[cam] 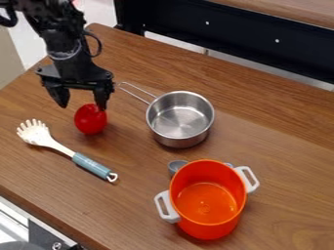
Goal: Move the red ball from middle of the table to the top coner of the table
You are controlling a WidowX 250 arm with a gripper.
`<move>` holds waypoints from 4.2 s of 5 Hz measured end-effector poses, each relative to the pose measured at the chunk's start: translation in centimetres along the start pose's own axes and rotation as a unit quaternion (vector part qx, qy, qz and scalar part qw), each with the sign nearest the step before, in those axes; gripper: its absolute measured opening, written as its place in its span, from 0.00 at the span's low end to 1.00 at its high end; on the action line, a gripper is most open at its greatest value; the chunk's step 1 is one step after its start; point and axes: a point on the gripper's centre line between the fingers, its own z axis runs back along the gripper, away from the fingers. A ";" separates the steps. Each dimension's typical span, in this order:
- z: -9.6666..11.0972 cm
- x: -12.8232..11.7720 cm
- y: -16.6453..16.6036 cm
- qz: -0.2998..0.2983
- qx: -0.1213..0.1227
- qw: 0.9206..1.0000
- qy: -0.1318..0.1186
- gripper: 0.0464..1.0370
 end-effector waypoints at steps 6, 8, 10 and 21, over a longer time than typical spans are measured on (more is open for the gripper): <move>-2.4 -0.4 -1.0 0.069 0.041 0.996 0.035 0.86; 2.4 2.6 -6.9 0.164 0.036 0.986 0.000 0.86; 2.4 4.0 -17.1 0.200 0.007 0.980 -0.012 0.86; 1.0 3.7 -27.1 0.222 -0.069 0.973 0.002 0.96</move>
